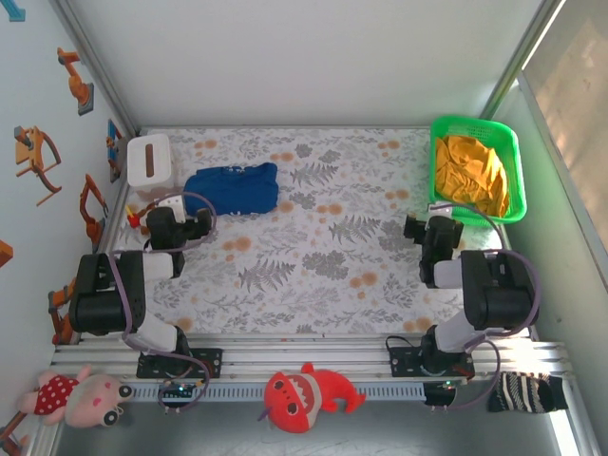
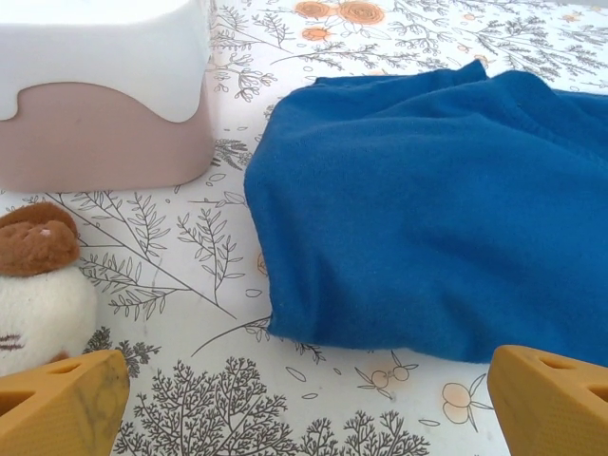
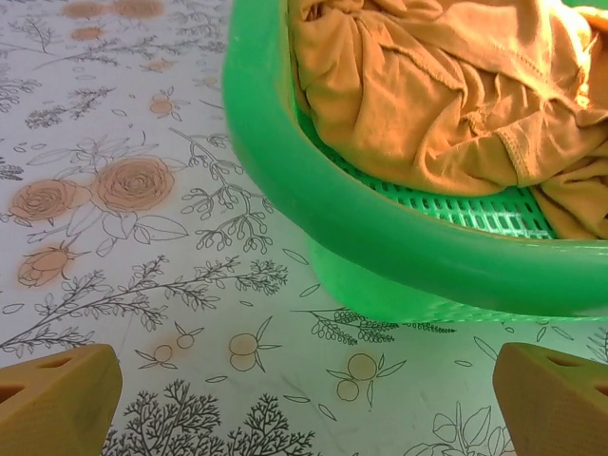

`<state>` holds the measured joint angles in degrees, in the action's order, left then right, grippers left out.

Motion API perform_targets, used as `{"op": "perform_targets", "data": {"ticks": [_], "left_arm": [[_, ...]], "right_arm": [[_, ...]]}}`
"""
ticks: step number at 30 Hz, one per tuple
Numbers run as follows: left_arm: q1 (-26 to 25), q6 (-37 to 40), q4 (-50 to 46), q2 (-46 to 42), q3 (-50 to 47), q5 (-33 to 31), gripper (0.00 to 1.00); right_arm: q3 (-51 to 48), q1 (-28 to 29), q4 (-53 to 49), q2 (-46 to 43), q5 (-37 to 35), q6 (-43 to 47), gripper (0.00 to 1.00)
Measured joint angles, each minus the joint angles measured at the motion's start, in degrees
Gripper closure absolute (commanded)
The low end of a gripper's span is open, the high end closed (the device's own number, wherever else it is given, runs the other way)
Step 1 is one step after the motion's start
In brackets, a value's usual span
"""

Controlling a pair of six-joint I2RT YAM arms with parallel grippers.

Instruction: Fold the inside-out t-shirt

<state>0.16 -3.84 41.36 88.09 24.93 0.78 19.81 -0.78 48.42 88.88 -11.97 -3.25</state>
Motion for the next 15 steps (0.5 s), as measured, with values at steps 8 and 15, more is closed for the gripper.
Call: {"op": "perform_targets", "data": {"ticks": [8, 15], "left_arm": [[-0.04, 0.55, 2.84, 0.24, -0.26, 0.04, 0.04], [-0.04, 0.72, 3.23, 0.24, -0.26, 0.02, 0.04]], "right_arm": [[1.05, -1.38, 0.15, -0.04, 5.05, -1.22, 0.01], [1.40, -1.40, 0.02, -0.04, 6.80, -1.27, 0.01]]}}
